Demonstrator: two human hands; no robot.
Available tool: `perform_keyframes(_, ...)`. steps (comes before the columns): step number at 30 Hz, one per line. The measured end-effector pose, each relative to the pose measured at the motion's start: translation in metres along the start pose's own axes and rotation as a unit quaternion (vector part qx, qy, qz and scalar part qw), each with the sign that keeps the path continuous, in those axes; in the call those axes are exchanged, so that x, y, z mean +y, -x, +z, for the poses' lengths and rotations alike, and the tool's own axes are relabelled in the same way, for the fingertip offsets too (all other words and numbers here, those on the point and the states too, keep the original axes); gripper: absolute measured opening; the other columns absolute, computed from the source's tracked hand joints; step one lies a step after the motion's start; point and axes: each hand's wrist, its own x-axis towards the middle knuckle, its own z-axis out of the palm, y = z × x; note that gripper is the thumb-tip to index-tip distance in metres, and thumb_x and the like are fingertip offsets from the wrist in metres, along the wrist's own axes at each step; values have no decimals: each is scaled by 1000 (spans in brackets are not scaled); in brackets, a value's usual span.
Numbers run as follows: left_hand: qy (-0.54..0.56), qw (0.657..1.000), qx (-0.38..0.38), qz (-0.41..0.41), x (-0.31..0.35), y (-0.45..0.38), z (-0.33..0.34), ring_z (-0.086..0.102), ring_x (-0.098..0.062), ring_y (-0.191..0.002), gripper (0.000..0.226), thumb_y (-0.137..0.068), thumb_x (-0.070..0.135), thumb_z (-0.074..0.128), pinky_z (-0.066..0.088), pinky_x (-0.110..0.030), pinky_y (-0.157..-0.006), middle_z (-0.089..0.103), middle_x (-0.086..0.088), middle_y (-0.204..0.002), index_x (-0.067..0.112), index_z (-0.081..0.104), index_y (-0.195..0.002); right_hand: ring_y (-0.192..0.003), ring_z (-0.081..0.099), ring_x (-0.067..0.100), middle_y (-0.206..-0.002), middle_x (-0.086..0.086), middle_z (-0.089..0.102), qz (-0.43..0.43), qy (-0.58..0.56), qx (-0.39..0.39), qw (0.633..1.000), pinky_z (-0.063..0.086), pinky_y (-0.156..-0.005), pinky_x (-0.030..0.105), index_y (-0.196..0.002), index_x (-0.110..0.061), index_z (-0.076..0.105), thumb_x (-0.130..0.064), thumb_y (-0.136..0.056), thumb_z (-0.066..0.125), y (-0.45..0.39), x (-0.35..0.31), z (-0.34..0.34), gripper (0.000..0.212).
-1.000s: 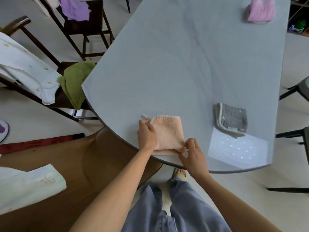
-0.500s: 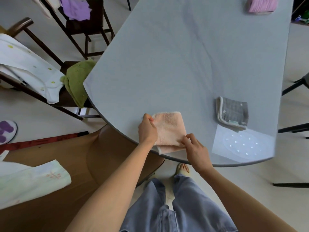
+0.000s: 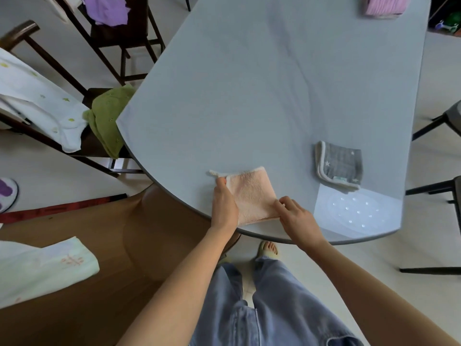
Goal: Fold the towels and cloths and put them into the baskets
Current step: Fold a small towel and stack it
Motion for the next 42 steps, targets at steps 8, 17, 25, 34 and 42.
perform_keyframes(8,-92,996,2,16,-6,8,9,60,-24,-95,23,-102,7,32,52,-33,-78,55,-14,-113,5,35,-125,-89,58,27,-112,5,59,-47,4,-47,998,48,-71,34,-96,-13,61,-6,-67,64,-7,4,-19,30)
perform_keyframes(17,-157,987,3,44,-4,12,11,66,-24,-99,42,-96,7,53,53,-26,-83,61,-18,-114,-4,37,-133,-94,49,15,-113,0,63,-51,-128,-254,957,44,-85,34,-118,-17,58,-11,-86,49,-135,13,-48,33)
perform_keyframes(25,-191,980,-18,48,-10,-1,14,65,-15,-81,32,-93,14,60,54,-22,-67,62,-9,-99,2,44,-117,-93,57,32,-100,10,60,-18,18,-301,953,38,-69,34,-104,-12,51,-28,-98,42,-151,23,-44,19)
perform_keyframes(34,-164,985,49,2,0,1,11,55,-25,-112,44,-91,3,54,53,-30,-83,44,-11,-135,6,42,-133,-115,47,29,-129,8,48,52,-57,-75,994,36,-91,34,-124,-10,48,-12,-90,44,-121,-2,-19,34)
perform_keyframes(42,-346,933,-41,86,-39,9,25,-2,-34,-147,64,-99,45,16,2,-53,-119,-9,-4,-162,16,2,-155,-148,-7,23,-161,4,-1,11,-12,-107,994,-4,-119,38,-154,-15,9,-48,-100,17,-58,-2,29,64)
